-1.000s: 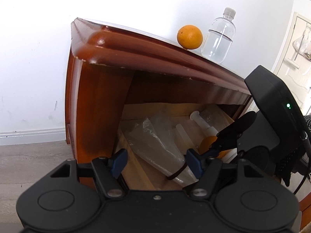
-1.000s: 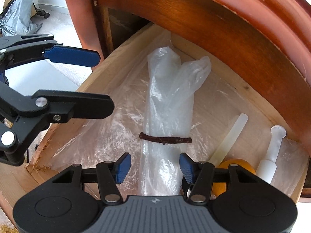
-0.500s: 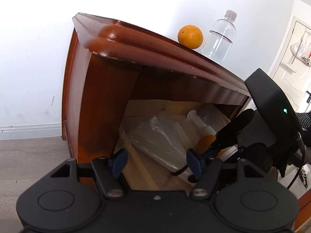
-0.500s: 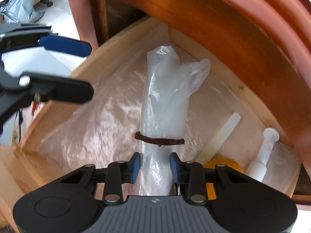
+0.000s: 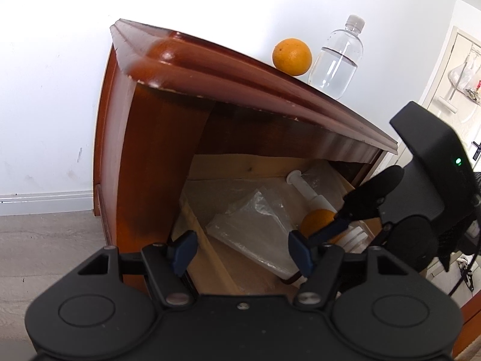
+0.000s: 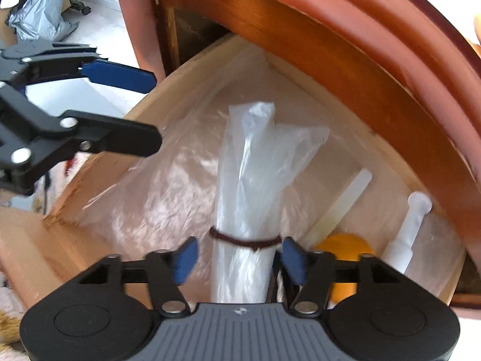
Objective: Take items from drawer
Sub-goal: 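Close the right gripper on the bundle at its brown band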
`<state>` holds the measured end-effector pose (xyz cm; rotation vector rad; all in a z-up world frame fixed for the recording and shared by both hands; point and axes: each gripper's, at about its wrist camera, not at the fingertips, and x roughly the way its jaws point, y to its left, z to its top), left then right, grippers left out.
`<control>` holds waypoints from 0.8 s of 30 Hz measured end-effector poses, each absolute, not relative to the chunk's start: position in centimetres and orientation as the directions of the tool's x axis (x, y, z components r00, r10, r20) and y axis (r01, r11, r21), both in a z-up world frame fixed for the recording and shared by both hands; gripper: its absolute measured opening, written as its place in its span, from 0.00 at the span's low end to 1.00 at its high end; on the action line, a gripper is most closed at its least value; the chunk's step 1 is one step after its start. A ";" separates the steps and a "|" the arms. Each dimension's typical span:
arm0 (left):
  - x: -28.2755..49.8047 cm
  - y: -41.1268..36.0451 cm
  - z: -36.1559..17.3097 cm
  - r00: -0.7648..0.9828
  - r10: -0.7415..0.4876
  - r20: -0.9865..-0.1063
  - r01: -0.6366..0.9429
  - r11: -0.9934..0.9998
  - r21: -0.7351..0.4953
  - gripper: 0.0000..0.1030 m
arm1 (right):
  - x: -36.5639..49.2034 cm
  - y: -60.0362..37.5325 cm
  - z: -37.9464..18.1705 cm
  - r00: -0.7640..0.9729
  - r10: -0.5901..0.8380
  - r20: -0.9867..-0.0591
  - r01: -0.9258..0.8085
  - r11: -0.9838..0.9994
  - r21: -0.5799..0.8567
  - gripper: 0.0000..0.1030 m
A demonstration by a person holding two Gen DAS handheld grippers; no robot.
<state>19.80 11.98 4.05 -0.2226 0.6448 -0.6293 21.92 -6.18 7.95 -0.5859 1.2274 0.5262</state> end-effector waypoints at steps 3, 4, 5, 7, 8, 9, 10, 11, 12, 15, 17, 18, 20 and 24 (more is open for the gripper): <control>19.8 12.0 4.1 0.623 -0.609 -0.490 0.474 0.793 -0.383 0.66 | 22.1 -5.3 7.3 0.272 0.046 -0.961 -0.675 0.721 -0.156 0.68; 19.8 12.0 4.0 0.623 -0.609 -0.491 0.473 0.793 -0.384 0.66 | 22.2 -5.2 7.0 0.268 0.047 -0.962 -0.680 0.716 -0.154 0.68; 19.8 12.0 4.0 0.623 -0.609 -0.491 0.472 0.793 -0.385 0.66 | 22.3 -5.0 6.8 0.262 0.045 -0.964 -0.683 0.714 -0.152 0.68; 19.8 12.0 4.0 0.623 -0.609 -0.491 0.472 0.793 -0.385 0.66 | 22.4 -4.8 6.3 0.251 0.039 -0.967 -0.685 0.713 -0.149 0.68; 19.8 12.0 4.0 0.622 -0.609 -0.491 0.473 0.793 -0.385 0.66 | 22.5 -4.8 6.2 0.243 0.036 -0.969 -0.684 0.715 -0.145 0.68; 19.8 11.9 4.0 0.622 -0.610 -0.491 0.473 0.793 -0.385 0.66 | 22.6 -4.7 6.0 0.236 0.034 -0.971 -0.683 0.717 -0.141 0.68; 19.8 11.9 4.0 0.622 -0.610 -0.491 0.473 0.792 -0.385 0.66 | 22.7 -4.7 6.0 0.226 0.037 -0.973 -0.681 0.721 -0.130 0.68; 19.9 11.9 4.0 0.621 -0.610 -0.491 0.473 0.792 -0.386 0.66 | 22.7 -4.7 5.9 0.216 0.041 -0.976 -0.679 0.724 -0.120 0.68; 19.9 11.9 4.0 0.621 -0.611 -0.491 0.473 0.792 -0.387 0.66 | 22.7 -4.6 6.0 0.215 0.043 -0.976 -0.677 0.726 -0.117 0.68; 20.0 12.0 4.0 0.619 -0.614 -0.490 0.472 0.789 -0.394 0.66 | 22.8 -4.5 5.9 0.208 0.044 -0.977 -0.672 0.733 -0.110 0.66; 20.0 12.1 4.0 0.617 -0.616 -0.490 0.471 0.788 -0.397 0.66 | 22.7 -4.5 5.9 0.201 0.044 -0.979 -0.665 0.740 -0.104 0.64; 20.1 12.1 3.9 0.616 -0.617 -0.490 0.471 0.787 -0.399 0.66 | 22.6 -4.5 5.9 0.200 0.045 -0.979 -0.663 0.742 -0.101 0.63; 20.1 12.1 3.9 0.616 -0.617 -0.490 0.470 0.787 -0.400 0.66 | 22.5 -4.4 6.0 0.196 0.051 -0.979 -0.662 0.744 -0.094 0.63; 20.1 12.1 3.9 0.619 -0.615 -0.488 0.465 0.788 -0.404 0.66 | 21.9 -4.1 6.0 0.206 0.043 -0.978 -0.675 0.730 -0.110 0.55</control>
